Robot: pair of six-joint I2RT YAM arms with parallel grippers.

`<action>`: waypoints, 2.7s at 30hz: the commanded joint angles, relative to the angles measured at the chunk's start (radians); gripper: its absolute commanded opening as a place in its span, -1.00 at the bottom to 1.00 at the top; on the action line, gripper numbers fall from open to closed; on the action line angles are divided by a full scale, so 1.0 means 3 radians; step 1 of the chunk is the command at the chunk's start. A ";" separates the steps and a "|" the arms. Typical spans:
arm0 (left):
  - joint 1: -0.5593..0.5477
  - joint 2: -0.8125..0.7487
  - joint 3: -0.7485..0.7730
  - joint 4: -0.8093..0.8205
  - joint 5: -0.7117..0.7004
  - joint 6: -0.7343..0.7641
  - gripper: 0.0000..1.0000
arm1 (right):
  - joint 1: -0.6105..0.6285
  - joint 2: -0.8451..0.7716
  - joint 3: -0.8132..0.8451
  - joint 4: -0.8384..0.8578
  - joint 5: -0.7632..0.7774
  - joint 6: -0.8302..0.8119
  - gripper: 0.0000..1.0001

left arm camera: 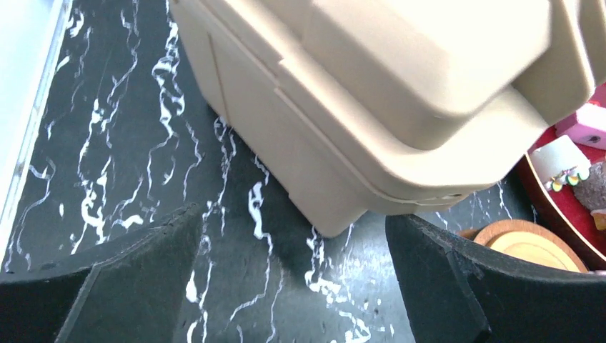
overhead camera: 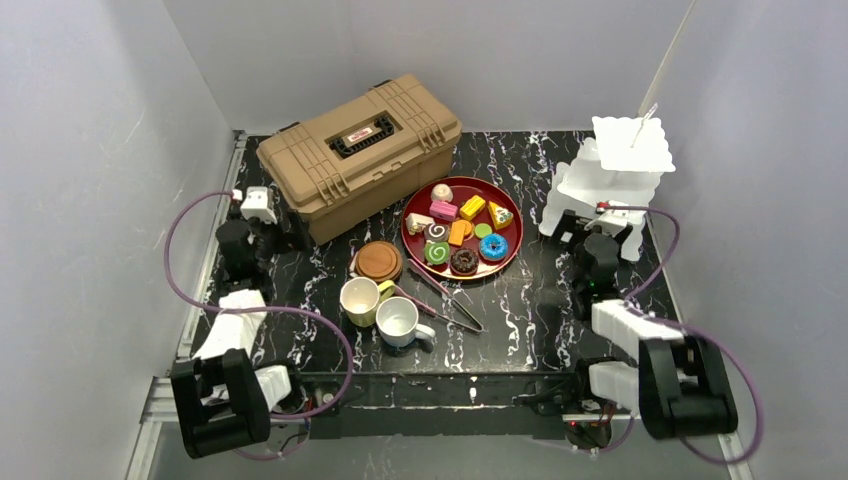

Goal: Serve the afternoon tea
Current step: Move the distractor to the center of the board.

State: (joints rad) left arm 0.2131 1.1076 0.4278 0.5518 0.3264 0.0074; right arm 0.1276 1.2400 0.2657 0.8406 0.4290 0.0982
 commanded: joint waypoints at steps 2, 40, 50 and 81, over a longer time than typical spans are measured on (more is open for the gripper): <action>0.0251 -0.0132 0.0754 -0.1609 0.0078 0.0126 0.99 | 0.0247 -0.0634 0.0273 -0.1096 -0.0378 0.0632 1.00; -0.0956 0.1005 0.2257 -0.3356 0.0176 0.1041 0.40 | 0.2116 0.0112 0.2370 -0.3458 0.0042 0.1017 1.00; -0.0796 0.1694 0.2823 -0.2950 -0.0197 0.0758 0.44 | 0.2121 0.0221 0.2498 -0.3510 0.0285 0.0878 1.00; -0.1118 0.1784 0.2993 -0.3101 0.0261 0.0772 0.50 | 0.1781 0.0925 0.3231 -0.3571 0.0100 0.0704 1.00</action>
State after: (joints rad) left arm -0.0528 1.6222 1.3052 -0.4313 0.4091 0.1886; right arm 0.6830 1.5379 1.1995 -0.2348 0.4595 0.3206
